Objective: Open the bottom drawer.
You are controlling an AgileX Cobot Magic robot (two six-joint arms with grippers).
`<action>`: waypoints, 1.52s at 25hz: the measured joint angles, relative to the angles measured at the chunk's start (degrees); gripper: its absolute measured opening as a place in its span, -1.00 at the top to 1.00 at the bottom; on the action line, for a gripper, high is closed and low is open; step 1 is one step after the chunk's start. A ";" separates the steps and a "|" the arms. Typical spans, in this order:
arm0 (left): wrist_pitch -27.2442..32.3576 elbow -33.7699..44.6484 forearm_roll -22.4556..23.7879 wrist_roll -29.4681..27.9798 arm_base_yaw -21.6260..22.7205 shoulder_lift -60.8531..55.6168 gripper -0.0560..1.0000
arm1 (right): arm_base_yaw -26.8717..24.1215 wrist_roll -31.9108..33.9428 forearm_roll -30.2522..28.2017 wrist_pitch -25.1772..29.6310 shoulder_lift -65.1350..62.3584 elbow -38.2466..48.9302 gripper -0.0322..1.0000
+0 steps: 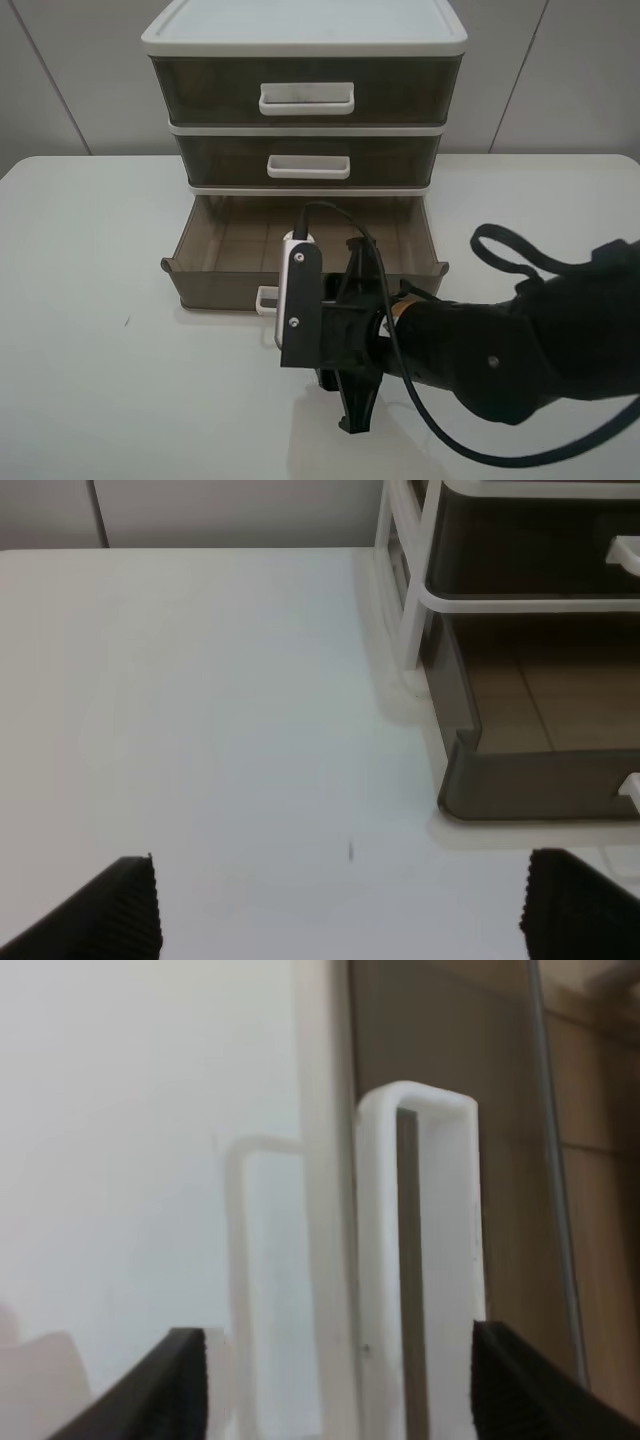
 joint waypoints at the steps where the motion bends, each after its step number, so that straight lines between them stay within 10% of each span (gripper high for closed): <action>1: 0.00 0.00 0.00 0.00 0.00 0.00 -0.52 | 0.00 0.00 1.70 2.00 -1.89 0.06 -0.22; 11: 0.00 0.00 0.00 0.00 0.00 0.00 -0.52 | -1.02 0.05 21.80 4.12 -19.49 0.11 -0.49; 17: 0.00 0.00 0.00 0.00 0.00 0.00 -0.52 | -2.55 0.65 21.58 6.95 -25.57 0.11 -0.49; 21: 0.00 0.00 0.00 0.00 0.00 0.00 -0.52 | -10.87 12.72 10.97 15.93 -28.06 0.11 -0.49; 30: 0.00 0.00 0.00 0.00 0.00 0.00 -0.52 | -36.12 67.99 -29.11 52.65 -37.39 -8.51 -0.49; 38: 0.00 0.00 0.00 0.00 0.00 0.00 -0.52 | -40.93 89.22 -51.62 68.08 -59.68 -10.42 -0.49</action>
